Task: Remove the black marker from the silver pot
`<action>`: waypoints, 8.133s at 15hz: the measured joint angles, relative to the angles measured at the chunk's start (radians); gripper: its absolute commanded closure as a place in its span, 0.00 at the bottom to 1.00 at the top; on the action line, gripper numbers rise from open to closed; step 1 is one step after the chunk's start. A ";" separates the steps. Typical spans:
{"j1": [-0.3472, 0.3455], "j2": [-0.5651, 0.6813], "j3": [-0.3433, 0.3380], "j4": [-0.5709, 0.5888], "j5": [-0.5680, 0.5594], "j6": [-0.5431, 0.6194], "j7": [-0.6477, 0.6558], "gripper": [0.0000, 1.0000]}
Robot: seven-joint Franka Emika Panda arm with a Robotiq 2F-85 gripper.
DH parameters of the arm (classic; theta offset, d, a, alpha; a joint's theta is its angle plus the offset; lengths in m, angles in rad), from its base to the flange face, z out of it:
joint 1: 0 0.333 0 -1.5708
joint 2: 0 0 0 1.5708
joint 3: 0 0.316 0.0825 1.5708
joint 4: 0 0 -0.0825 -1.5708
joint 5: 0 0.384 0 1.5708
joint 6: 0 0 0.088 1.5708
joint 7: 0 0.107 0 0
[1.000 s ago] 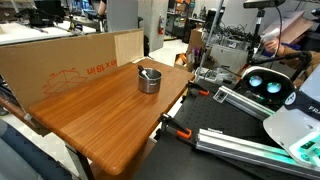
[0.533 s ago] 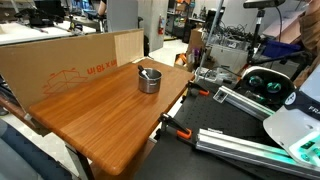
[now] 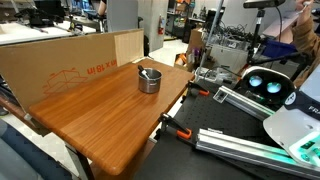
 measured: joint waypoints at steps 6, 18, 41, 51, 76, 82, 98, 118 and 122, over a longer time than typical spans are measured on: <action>0.052 0.123 -0.038 -0.012 0.027 0.110 -0.103 0.00; 0.074 0.523 -0.073 0.107 0.229 0.149 -0.251 0.00; 0.086 1.072 -0.008 0.489 0.178 0.149 0.036 0.00; 0.088 1.095 -0.007 0.552 0.161 0.124 0.046 0.80; 0.089 1.137 -0.007 0.604 0.069 0.109 0.061 0.95; 0.089 1.111 -0.004 0.610 0.074 0.109 0.061 0.95; -0.052 0.929 -0.060 0.614 0.214 0.008 0.011 0.95; -0.094 1.506 -0.097 1.068 0.185 -0.067 0.155 0.95; -0.082 1.535 -0.105 1.112 0.170 -0.089 0.195 0.42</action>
